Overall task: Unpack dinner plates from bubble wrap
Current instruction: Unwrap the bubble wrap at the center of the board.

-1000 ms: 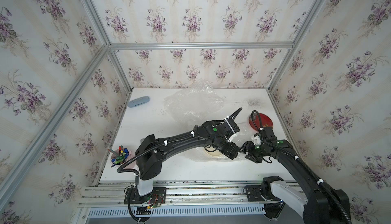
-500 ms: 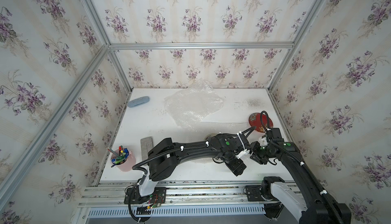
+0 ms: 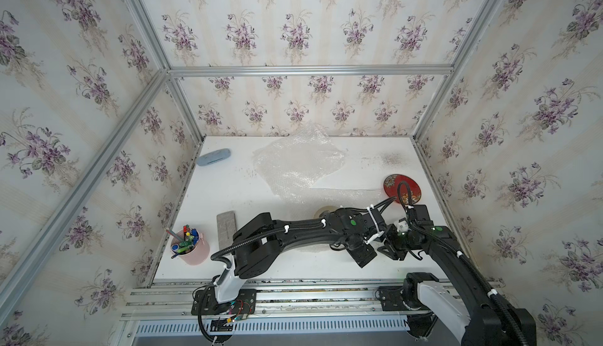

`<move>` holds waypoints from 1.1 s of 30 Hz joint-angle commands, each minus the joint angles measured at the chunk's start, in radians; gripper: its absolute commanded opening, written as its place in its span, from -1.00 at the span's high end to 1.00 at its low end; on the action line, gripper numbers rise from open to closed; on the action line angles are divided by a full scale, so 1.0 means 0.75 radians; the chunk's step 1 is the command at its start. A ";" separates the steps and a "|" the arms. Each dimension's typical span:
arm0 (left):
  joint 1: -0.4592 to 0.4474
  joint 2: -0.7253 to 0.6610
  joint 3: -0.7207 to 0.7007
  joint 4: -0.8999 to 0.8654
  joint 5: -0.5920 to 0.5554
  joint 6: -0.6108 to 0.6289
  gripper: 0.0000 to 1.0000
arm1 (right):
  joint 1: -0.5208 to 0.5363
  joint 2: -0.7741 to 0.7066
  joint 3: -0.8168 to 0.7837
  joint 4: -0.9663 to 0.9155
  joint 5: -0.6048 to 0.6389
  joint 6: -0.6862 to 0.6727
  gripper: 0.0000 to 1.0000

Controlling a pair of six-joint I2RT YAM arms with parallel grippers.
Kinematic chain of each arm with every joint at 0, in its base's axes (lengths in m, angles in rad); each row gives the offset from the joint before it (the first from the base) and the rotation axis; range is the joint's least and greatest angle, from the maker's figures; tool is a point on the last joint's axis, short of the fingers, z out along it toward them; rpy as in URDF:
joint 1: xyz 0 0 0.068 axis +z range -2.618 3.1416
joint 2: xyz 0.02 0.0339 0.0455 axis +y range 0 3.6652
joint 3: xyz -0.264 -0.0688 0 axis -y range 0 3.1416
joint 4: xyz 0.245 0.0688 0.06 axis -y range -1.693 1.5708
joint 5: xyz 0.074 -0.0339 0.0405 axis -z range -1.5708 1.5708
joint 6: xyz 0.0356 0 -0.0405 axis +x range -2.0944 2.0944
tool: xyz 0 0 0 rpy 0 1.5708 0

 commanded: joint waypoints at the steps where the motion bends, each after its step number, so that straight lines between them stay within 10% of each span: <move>1: 0.003 0.038 0.023 0.028 -0.040 0.040 -0.47 | 0.004 0.005 0.008 0.031 -0.035 0.033 0.00; 7: 0.008 0.068 0.019 0.027 -0.054 0.060 -0.41 | 0.004 0.031 0.045 0.041 -0.025 0.037 0.00; 14: 0.038 0.076 0.003 0.030 -0.045 0.065 0.16 | 0.003 0.042 0.036 0.078 -0.034 0.049 0.03; 27: 0.067 0.058 -0.058 0.048 0.008 0.022 0.66 | 0.004 0.026 -0.008 0.136 -0.076 0.088 1.00; 33: 0.075 0.019 -0.126 0.069 0.009 0.001 0.72 | -0.011 0.032 0.028 0.083 0.000 0.034 1.00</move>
